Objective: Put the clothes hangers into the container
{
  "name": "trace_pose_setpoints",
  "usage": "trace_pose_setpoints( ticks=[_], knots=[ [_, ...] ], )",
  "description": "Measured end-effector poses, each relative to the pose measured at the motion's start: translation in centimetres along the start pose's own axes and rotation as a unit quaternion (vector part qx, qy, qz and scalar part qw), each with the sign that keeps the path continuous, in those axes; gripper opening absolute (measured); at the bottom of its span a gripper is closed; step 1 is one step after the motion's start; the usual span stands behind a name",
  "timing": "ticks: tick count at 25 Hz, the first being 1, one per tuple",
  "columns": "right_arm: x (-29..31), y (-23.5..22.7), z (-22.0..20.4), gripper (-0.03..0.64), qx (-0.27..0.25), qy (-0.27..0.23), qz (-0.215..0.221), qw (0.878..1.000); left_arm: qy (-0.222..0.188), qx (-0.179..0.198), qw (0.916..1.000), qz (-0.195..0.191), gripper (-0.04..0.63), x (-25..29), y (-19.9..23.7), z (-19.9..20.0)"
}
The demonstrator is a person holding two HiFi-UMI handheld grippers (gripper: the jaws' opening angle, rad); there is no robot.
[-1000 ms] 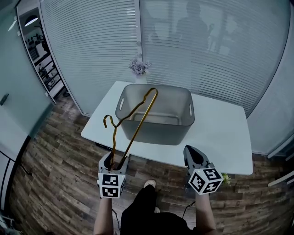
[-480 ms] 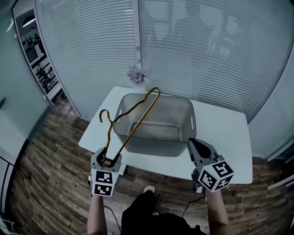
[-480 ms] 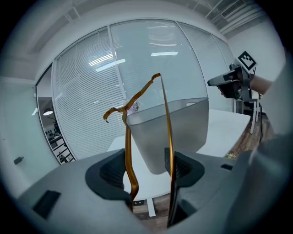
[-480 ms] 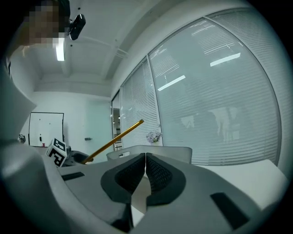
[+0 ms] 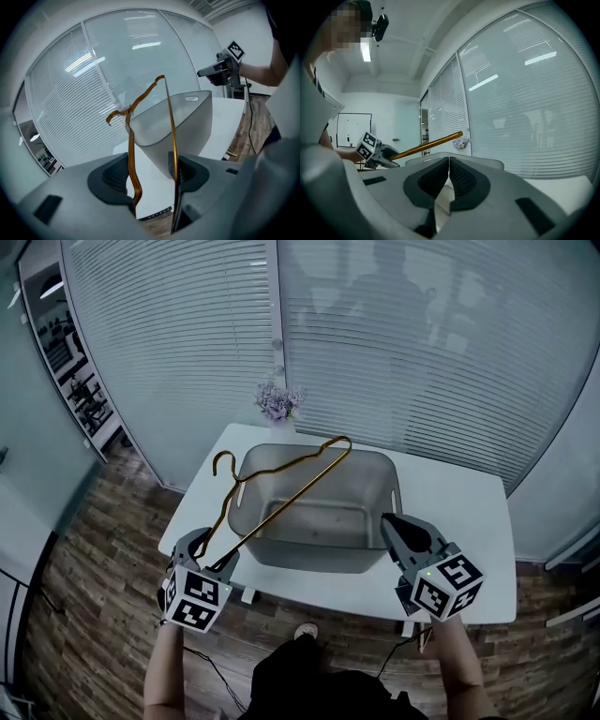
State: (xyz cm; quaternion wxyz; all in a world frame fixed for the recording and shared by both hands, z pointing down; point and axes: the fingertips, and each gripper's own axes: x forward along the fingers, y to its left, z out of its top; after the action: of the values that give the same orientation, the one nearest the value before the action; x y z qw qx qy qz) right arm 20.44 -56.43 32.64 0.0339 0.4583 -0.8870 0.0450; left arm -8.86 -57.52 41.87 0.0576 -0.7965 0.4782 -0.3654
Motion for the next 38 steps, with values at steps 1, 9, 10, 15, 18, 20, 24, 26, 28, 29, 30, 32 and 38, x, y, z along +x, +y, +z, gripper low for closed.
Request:
trace_pose_setpoints(
  ticks=[1,9,10,15,18,20,24,26,28,29,30,32,38],
  knots=[
    [0.3,-0.1,0.1,0.028,0.003,0.0,0.002,1.0,0.005,0.012,0.9999,-0.008,0.264,0.3,0.1,0.3],
    [2.0,-1.2,-0.2,0.028,0.011,0.01,0.012,1.0,0.053,0.155,0.9847,-0.059,0.264,1.8,0.6,2.5],
    [2.2,-1.3,-0.2,0.028,0.01,0.012,0.013,1.0,0.062,0.177,0.9801,-0.067,0.264,2.0,0.7,2.7],
    [3.2,-1.3,0.1,0.028,0.0,0.019,0.025,1.0,0.107,0.264,0.9525,-0.108,0.263,2.7,1.8,3.6],
    [3.6,-1.2,0.0,0.028,-0.002,0.023,0.029,0.999,0.129,0.312,0.9336,-0.121,0.264,3.3,2.3,4.4],
    [3.7,-1.3,-0.2,0.028,-0.003,0.026,0.029,0.999,0.135,0.34,0.9216,-0.129,0.264,3.8,2.4,5.4],
    [4.2,-1.5,-0.4,0.028,-0.003,0.031,0.029,0.999,0.151,0.409,0.8885,-0.143,0.264,5.2,2.5,7.1],
    [4.4,-1.7,-0.5,0.028,-0.002,0.032,0.027,0.999,0.157,0.434,0.8738,-0.152,0.264,6.1,2.3,7.5],
    [4.4,-1.9,-0.6,0.028,-0.001,0.034,0.024,0.999,0.159,0.451,0.8625,-0.166,0.264,6.9,1.8,7.7],
    [4.5,-2.0,-0.7,0.029,0.0,0.035,0.022,0.999,0.159,0.457,0.8575,-0.174,0.264,7.3,1.4,7.8],
    [4.5,-2.1,-0.8,0.028,0.001,0.036,0.021,0.999,0.16,0.464,0.8522,-0.182,0.264,7.7,1.1,7.8],
    [4.7,-2.2,-0.9,0.028,0.003,0.039,0.019,0.999,0.159,0.476,0.842,-0.198,0.264,8.4,0.4,7.7],
    [5.6,-3.4,-1.1,0.028,0.005,0.047,0.009,0.999,0.151,0.488,0.8252,-0.242,0.264,10.6,-1.4,7.8]
  ],
)
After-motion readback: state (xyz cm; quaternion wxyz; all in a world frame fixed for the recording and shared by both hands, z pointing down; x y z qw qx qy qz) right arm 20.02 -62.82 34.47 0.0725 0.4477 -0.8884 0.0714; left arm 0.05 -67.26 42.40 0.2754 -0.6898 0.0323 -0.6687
